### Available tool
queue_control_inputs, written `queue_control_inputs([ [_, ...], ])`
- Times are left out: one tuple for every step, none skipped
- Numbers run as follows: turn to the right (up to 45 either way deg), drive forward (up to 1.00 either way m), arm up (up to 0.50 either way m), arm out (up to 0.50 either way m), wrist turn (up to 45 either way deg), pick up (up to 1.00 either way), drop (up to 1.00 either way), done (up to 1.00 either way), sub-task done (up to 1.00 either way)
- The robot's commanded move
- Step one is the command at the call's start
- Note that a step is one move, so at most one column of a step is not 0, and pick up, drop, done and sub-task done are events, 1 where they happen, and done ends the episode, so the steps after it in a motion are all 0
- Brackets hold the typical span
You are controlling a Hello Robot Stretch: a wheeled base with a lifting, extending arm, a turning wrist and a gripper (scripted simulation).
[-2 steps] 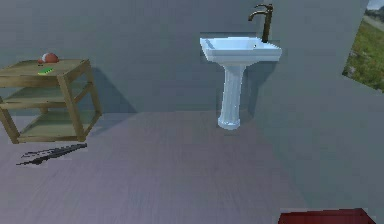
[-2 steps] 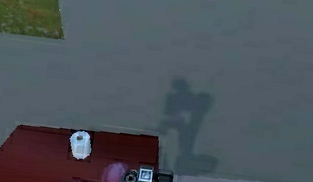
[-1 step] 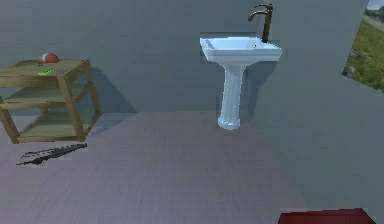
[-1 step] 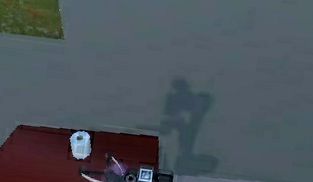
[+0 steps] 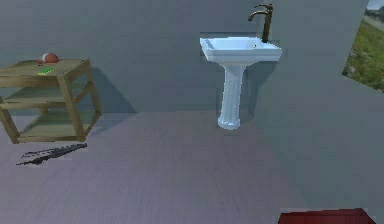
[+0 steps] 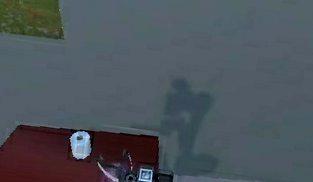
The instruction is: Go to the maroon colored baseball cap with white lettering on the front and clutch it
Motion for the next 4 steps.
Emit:
queue_control_inputs([
  [0.0,0.0,-0.3,0.0,0.0,0.0,0.0,0.0,0.0],
  [0.0,0.0,0.0,0.0,0.0,1.0,0.0,0.0,0.0],
  [0.0,0.0,0.1,0.0,0.0,0.0,0.0,0.0,0.0],
  [0.0,0.0,0.0,0.0,0.0,0.0,0.0,1.0,0.0],
])
